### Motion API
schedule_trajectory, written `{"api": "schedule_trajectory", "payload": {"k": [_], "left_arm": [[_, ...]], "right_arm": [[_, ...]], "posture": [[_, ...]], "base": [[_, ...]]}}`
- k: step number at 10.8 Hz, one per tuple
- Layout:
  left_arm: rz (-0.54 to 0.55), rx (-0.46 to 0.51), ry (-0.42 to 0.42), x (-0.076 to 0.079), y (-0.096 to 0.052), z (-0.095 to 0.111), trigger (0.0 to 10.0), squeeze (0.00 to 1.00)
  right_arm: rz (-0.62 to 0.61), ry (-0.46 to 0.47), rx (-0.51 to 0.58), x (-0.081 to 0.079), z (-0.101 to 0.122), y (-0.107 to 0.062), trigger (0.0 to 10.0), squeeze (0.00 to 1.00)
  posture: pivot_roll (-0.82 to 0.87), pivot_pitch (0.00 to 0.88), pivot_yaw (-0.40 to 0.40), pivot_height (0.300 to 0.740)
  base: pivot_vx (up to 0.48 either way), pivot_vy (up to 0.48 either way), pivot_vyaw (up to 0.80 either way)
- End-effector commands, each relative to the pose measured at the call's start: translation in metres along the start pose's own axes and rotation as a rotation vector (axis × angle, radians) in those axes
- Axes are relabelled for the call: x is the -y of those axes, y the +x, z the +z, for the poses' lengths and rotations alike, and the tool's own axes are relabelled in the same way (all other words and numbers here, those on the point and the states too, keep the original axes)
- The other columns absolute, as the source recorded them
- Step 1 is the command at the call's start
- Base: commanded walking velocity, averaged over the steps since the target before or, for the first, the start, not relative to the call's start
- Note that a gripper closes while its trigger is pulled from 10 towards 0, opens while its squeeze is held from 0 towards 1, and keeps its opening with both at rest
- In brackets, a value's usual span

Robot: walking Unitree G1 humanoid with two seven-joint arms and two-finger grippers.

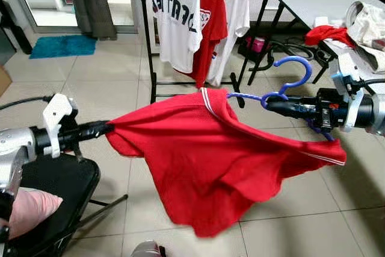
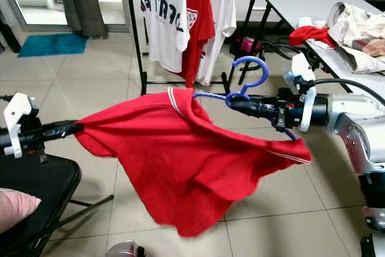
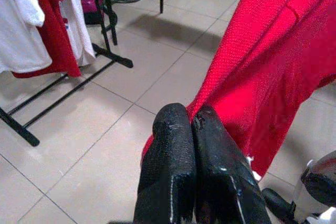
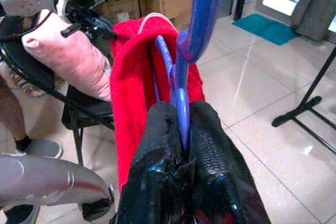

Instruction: Hang hanger

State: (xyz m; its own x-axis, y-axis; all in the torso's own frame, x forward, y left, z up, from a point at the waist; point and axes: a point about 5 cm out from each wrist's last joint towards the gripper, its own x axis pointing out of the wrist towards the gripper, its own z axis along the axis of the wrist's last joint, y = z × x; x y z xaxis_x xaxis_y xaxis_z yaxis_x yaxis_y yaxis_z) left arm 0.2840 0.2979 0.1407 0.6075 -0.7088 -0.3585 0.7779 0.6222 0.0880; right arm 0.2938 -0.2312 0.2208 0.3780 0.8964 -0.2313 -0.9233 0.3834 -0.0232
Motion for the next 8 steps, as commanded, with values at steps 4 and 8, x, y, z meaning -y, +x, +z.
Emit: {"api": "schedule_trajectory", "payload": {"k": [4,8], "left_arm": [[0.087,-0.035,-0.042,0.000,-0.016,-0.015,0.0,0.00],[0.037,0.065,0.013,0.005,0.022,0.011,10.0,1.00]], "right_arm": [[-0.101,-0.047,0.040,0.012,0.014,-0.024,10.0,0.00],[-0.026,-0.073,0.054,0.003,0.018,-0.001,10.0,0.00]], "posture": [[-0.01,0.000,-0.044,0.740],[-0.01,0.000,-0.053,0.740]], "base": [[0.000,0.000,0.00],[0.000,0.000,0.00]]}}
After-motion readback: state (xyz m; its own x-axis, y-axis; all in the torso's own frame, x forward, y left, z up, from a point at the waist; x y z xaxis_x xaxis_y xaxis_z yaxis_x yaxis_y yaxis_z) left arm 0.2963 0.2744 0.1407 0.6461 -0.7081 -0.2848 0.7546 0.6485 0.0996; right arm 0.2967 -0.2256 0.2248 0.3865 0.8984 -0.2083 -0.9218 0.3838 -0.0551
